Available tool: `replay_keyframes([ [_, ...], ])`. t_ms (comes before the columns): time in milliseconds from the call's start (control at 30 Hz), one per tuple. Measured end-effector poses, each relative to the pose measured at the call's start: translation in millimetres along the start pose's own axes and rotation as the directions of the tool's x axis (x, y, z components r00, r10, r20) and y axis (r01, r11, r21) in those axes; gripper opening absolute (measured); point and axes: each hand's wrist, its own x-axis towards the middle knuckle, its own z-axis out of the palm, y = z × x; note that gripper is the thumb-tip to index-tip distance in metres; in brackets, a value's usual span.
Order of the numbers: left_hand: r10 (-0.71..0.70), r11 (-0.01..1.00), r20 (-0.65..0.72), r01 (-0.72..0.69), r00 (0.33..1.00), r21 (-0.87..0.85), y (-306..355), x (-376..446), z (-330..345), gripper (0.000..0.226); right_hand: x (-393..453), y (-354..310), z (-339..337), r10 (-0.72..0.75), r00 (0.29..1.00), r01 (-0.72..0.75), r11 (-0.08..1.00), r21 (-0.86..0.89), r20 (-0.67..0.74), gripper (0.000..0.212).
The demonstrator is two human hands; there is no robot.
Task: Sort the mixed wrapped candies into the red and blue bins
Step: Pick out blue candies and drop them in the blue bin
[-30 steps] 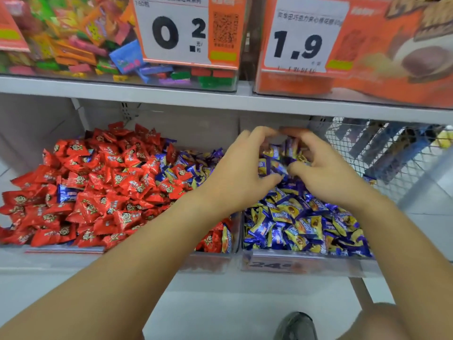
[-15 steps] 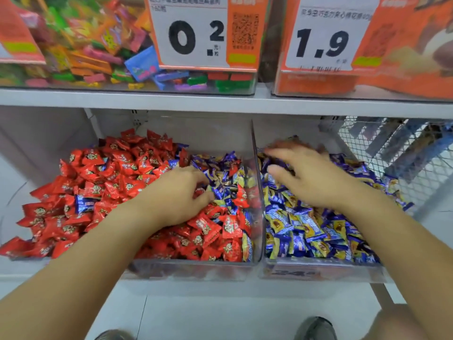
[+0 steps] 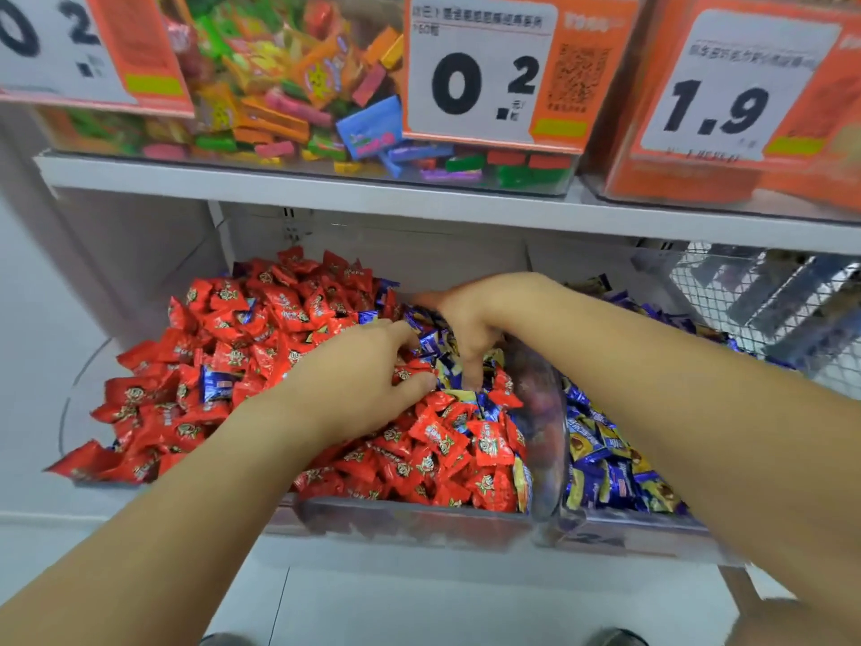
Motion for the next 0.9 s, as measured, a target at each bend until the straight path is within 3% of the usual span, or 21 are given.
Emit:
replay_keyframes([
  [200, -0.02, 0.995, -0.046, 0.015, 0.999, -0.103, -2.5, 2.5, -1.7, 0.065, 20.9, 10.4, 6.6, -0.063, 0.996, 0.074, 0.985, 0.158, -0.07, 0.149],
  [300, -0.042, 0.986, -0.074, 0.029, 0.996, -0.167, -2.4, 2.5, -1.9, 0.08, 6.7, 8.6, 6.1, -0.096, 0.988, 0.123, 0.966, 0.228, -0.124, 0.119],
  [367, -0.048, 0.98, -0.083, 0.031, 0.995, -0.197, -3.0, 3.1, -1.2, 0.09, -3.4, 5.2, 6.4, -0.123, 0.982, 0.172, 0.897, 0.406, -0.144, 0.091],
  [467, -0.051, 0.978, -0.107, 0.028, 0.993, -0.209, -3.2, 2.7, -3.0, 0.098, -20.8, -1.6, 7.1, -0.196, 0.966, 0.253, 0.847, 0.467, -0.168, 0.074],
  [533, -0.028, 0.978, -0.119, 0.002, 0.993, -0.21, -1.6, 0.4, -6.6, 0.092, -35.0, -3.7, 7.7, -0.215, 0.953, 0.288, 0.858, 0.426, -0.212, 0.065],
  [667, 0.005, 0.978, -0.153, -0.037, 0.988, -0.207, 2.5, -6.2, -15.5, 0.061, -67.9, -6.6, 15.5, -0.162, 0.934, 0.297, 0.848, 0.44, -0.318, 0.032],
  [767, 0.028, 0.965, -0.146, -0.065, 0.989, -0.252, 5.2, -10.7, -21.6, 0.048, -83.3, -6.7, 21.7, -0.15, 0.909, 0.341, 0.807, 0.483, -0.389, 0.024],
  [833, 0.045, 0.947, -0.129, -0.084, 0.991, -0.311, 9.0, -15.6, -26.0, 0.04, -94.2, -5.8, 24.2, -0.131, 0.894, 0.371, 0.755, 0.541, -0.429, 0.021],
  [900, 0.033, 0.912, -0.113, -0.076, 0.993, -0.403, 15.2, -21.4, -30.2, 0.03, -104.8, -6.3, 29.1, -0.096, 0.869, 0.431, 0.63, 0.646, -0.486, 0.021],
])
